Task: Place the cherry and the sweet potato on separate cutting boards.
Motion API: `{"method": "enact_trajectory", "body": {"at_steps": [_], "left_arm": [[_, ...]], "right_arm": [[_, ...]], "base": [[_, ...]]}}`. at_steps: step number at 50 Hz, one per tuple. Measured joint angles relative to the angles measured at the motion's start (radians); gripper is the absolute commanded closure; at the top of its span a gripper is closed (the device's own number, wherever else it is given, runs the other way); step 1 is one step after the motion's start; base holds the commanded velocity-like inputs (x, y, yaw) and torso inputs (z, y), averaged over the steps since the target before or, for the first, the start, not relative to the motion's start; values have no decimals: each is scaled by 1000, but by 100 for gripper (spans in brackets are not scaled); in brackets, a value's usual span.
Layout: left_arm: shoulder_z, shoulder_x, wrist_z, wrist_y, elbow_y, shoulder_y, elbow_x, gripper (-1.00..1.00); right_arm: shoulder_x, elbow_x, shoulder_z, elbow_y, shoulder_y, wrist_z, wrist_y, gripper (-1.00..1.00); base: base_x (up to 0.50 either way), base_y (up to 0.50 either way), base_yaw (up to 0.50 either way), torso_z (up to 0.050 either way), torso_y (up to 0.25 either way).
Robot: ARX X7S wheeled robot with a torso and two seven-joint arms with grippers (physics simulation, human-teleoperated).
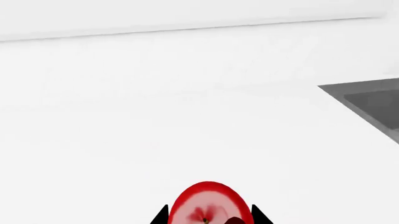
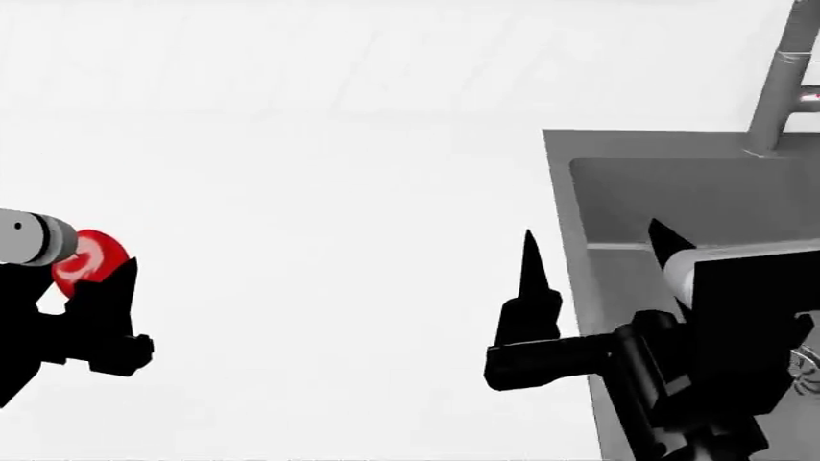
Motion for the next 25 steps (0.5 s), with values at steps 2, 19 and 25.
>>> {"method": "enact_trajectory", "body": {"at_steps": [2,19,25], "left_arm": [[0,-1,-1,1,2,3,-2,100],[-2,-2,-14,-1,16,18,-24,100],[-2,-2,-18,-1,20,22,-31,100]], "right_arm": [[0,-1,-2,1,-2,-1,-2,-100],[5,8,1,-8,-8,6,-3,-100],[7,11,3,-10,-11,7,-4,-100]], "base": [[0,-500,0,0,0],[0,-500,0,0,0],[0,-500,0,0,0]]}}
